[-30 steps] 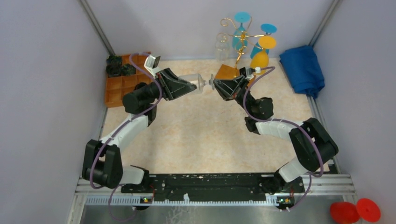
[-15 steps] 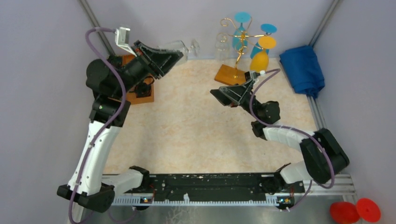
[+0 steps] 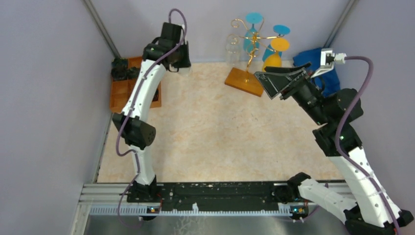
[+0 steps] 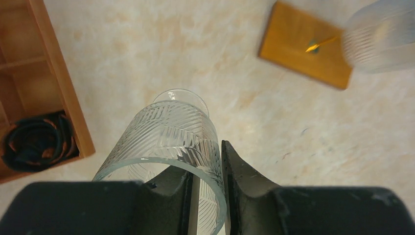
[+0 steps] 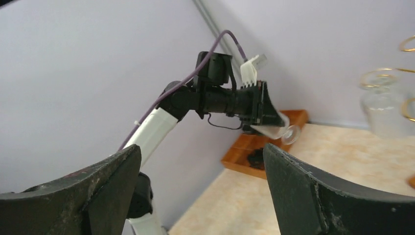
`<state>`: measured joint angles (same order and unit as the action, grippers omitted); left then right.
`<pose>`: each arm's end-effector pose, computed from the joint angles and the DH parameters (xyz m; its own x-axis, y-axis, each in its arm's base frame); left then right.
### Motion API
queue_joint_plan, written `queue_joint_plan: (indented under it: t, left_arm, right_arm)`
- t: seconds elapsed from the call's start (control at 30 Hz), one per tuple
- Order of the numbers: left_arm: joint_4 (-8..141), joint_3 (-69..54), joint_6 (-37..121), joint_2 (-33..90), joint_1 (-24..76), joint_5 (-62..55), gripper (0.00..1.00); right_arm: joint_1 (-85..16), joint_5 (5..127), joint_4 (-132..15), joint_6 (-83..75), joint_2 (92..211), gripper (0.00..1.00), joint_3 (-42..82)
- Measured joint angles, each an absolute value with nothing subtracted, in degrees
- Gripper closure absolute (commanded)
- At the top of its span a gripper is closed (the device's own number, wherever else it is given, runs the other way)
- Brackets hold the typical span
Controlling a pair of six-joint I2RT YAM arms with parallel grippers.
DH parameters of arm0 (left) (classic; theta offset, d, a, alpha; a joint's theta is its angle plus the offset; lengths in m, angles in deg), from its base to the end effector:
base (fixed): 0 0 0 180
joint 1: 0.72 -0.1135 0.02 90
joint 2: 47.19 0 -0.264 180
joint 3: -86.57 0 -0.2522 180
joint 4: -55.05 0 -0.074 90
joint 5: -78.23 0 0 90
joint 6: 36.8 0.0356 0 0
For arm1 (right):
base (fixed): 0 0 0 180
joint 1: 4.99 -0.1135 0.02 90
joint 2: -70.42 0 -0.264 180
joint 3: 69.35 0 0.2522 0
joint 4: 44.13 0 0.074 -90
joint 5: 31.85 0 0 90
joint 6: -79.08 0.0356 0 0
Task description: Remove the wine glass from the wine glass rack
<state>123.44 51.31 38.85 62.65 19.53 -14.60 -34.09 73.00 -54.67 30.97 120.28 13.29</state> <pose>0.3832 -0.1395 0.4457 -0.5776 -0.0507 -0.8147 0.1692 0.9690 -0.1803 0.1373 0.0869 0.4929 -0.2061 0.6239 -0.7538 -0.7251 0.4199 0.5458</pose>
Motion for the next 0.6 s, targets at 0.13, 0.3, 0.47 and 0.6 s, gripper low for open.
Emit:
queue_joint_plan:
  t: [0.13, 0.3, 0.47, 0.6]
  left_arm:
    - [131.6, 52.9, 41.1, 70.7, 18.5, -13.9, 1.0]
    - [135.9, 51.9, 42.9, 74.8, 15.9, -13.3, 1.0]
    - [136.8, 52.0, 43.9, 79.0, 13.1, -13.7, 1.0]
    - [136.2, 52.5, 43.8, 84.3, 11.1, -15.3, 1.0]
  right_arm:
    - [-34.1, 68.6, -64.6, 23.7, 119.3, 0.19, 15.7]
    - [-34.1, 66.0, -72.0, 20.4, 121.9, 0.28, 14.2]
    - [-34.1, 65.5, -74.2, 20.1, 124.6, 0.33, 11.3]
    - [-34.1, 66.0, -72.8, 20.4, 124.6, 0.35, 9.2]
